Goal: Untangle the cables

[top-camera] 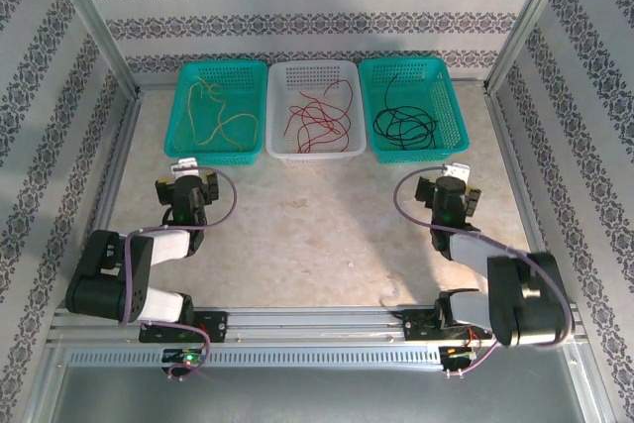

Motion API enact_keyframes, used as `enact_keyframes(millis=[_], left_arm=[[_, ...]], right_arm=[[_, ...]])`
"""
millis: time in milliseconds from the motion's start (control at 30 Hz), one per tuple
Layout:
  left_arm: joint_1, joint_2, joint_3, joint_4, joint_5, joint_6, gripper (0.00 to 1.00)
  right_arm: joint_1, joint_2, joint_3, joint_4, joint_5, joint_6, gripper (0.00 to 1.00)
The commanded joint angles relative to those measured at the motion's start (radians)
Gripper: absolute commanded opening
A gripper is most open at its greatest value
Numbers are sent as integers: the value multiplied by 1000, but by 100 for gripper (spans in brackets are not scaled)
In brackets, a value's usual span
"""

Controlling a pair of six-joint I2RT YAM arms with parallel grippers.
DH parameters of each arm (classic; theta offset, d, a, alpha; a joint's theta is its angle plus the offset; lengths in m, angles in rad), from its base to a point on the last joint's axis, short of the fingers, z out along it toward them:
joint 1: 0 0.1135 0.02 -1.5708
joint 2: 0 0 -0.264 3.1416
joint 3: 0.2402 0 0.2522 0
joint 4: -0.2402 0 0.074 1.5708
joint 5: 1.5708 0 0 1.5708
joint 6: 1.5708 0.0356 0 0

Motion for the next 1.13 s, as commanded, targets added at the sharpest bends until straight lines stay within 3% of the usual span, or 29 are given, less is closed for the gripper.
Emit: enact_keyframes(millis=[0,67,100,133,167,200,233,300,400,600,800,933,1100], left_arm=[[24,122,-32,330,134,17,99],[25,131,-12,236,225,23,99],[26,195,-11,344,219,39,99],[31,225,-17,401,214,39,99],[50,165,4,232,250,4,99],[73,156,22,191,273,-17,99],[75,201,11,307,270,-3,99],[77,170,10,240,278,-21,99],[74,194,12,285,265,-4,99],[72,188,56,193,423,53,99],[71,186,51,197,422,54,99],[71,186,54,191,424,54,99],[71,186,52,196,422,54,99]], right_arm=[[-16,90,58,249,-219,-107,98],[-24,234,0,483,-273,-117,98],[-27,279,-18,597,-274,-112,98],[-34,240,8,483,-257,-98,98],[-42,210,56,351,-227,-78,98],[-42,223,60,366,-217,-79,98],[-41,246,46,436,-214,-77,98],[-40,237,51,410,-212,-76,98],[-40,240,49,419,-213,-78,98],[-34,238,48,418,-206,-84,98],[-33,239,49,417,-206,-84,98],[-56,247,71,387,-308,-88,98],[-46,237,59,397,-293,-96,98]])
